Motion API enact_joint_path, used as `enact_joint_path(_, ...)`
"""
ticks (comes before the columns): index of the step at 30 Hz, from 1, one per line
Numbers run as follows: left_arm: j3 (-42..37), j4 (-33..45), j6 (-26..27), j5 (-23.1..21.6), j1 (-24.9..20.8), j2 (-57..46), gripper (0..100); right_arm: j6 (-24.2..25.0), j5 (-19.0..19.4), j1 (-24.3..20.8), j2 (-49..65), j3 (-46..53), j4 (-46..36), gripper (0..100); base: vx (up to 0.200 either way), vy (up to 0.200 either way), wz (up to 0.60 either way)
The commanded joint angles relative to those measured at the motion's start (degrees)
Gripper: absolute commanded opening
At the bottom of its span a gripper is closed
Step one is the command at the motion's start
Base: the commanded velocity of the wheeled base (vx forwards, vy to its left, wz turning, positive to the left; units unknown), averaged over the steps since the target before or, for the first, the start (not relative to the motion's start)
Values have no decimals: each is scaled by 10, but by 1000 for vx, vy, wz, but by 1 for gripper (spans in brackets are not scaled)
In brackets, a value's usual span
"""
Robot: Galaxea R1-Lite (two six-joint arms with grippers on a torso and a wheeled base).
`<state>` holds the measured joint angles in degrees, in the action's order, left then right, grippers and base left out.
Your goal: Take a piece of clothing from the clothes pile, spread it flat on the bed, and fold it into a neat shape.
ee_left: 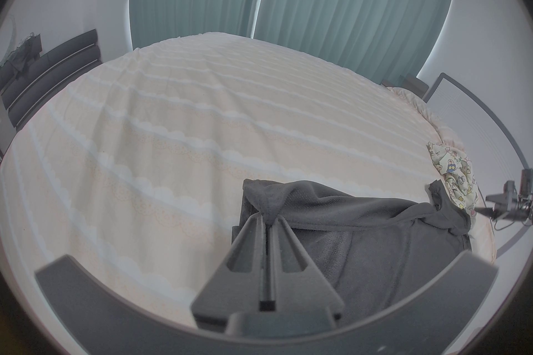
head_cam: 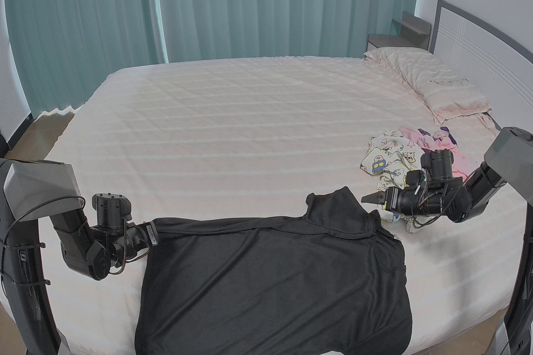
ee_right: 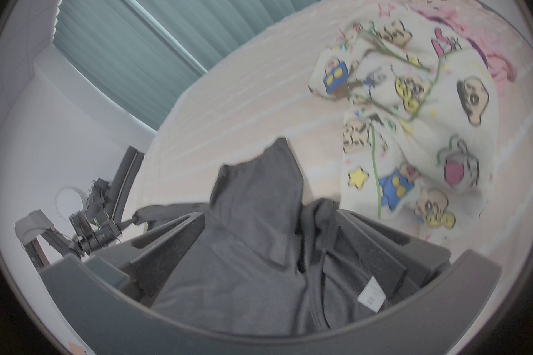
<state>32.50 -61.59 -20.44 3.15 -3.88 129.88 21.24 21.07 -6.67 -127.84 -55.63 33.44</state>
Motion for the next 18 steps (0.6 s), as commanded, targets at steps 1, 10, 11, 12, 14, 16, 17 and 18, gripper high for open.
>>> enact_joint_path(1, 0, -2, 0, 0, 0, 2, 0, 23, -10, -13, -7, -46, 1, 100, 0, 0, 0)
enact_joint_path(10, -1, -3, 0, 0, -1, 2, 0, 78, -111, -58, -145, -160, 6, 100, 0, 0, 0)
enact_joint_path(11, -1, -3, 1, 0, -1, 2, 0, 78, -125, -61, -159, -171, 5, 100, 0, 0, 0)
enact_joint_path(12, -2, -3, 1, 0, -1, 1, 0, 77, -130, -62, -163, -174, 5, 100, 0, 0, 0)
enact_joint_path(14, -1, -3, 1, 0, -1, 1, 0, 75, -155, -67, -198, -200, 7, 100, 0, 0, 0)
enact_joint_path(16, -1, -3, 0, 0, -1, 2, 0, 76, -155, -68, -207, -212, 9, 100, 0, 0, 0)
enact_joint_path(17, -1, -3, 0, 0, -1, 3, 0, 77, -153, -69, -210, -220, 9, 100, 0, 0, 0)
enact_joint_path(18, -1, -3, 0, 0, -1, 3, 0, 77, -153, -69, -212, -222, 9, 100, 0, 0, 0)
